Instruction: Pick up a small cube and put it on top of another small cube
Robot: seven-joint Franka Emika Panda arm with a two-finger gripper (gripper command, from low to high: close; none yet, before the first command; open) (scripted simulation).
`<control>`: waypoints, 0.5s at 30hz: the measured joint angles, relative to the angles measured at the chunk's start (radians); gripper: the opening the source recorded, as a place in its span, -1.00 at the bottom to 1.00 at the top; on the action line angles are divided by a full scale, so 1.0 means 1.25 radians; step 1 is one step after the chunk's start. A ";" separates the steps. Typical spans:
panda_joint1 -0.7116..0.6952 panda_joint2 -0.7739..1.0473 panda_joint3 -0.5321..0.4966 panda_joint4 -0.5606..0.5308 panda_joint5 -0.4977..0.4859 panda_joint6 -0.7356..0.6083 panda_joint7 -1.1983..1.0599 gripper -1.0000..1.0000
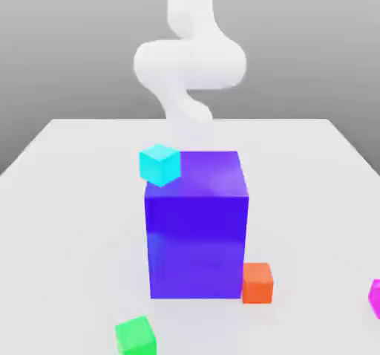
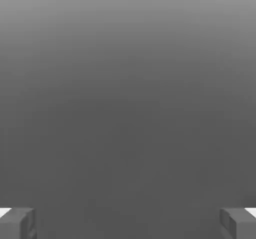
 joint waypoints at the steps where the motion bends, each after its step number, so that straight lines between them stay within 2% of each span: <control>1: 0.014 0.032 0.005 0.000 -0.002 0.009 -0.021 0.00; 15: 0.174 0.439 0.091 0.005 -0.035 0.131 -0.296 0.00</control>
